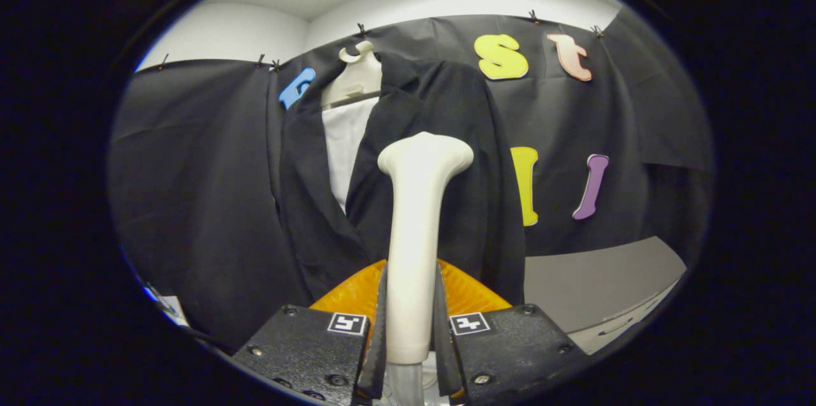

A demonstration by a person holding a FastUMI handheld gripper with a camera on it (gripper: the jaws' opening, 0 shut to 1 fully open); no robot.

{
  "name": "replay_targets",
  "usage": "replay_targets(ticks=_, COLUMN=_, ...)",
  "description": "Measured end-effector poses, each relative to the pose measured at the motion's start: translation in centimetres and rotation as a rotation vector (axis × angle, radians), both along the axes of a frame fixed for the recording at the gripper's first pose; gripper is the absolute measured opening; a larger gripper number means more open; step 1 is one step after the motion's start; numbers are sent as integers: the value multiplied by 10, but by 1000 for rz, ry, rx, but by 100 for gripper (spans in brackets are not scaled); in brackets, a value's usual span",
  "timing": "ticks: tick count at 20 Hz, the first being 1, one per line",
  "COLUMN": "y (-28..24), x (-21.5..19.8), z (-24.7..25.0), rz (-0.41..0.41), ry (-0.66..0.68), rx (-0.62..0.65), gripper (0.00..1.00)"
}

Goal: Iron the clothes twice with a garment steamer, once on the left side and once on the right side.

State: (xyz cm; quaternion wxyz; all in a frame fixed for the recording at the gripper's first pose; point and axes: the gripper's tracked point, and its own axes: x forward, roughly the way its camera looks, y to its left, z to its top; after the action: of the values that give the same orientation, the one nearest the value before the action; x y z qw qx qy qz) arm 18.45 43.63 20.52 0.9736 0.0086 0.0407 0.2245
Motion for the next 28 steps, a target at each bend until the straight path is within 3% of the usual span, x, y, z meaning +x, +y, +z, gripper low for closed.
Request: replay_targets(ticks=28, y=-10, x=-16, z=-161, rz=1, ry=234, rx=-126, gripper=34)
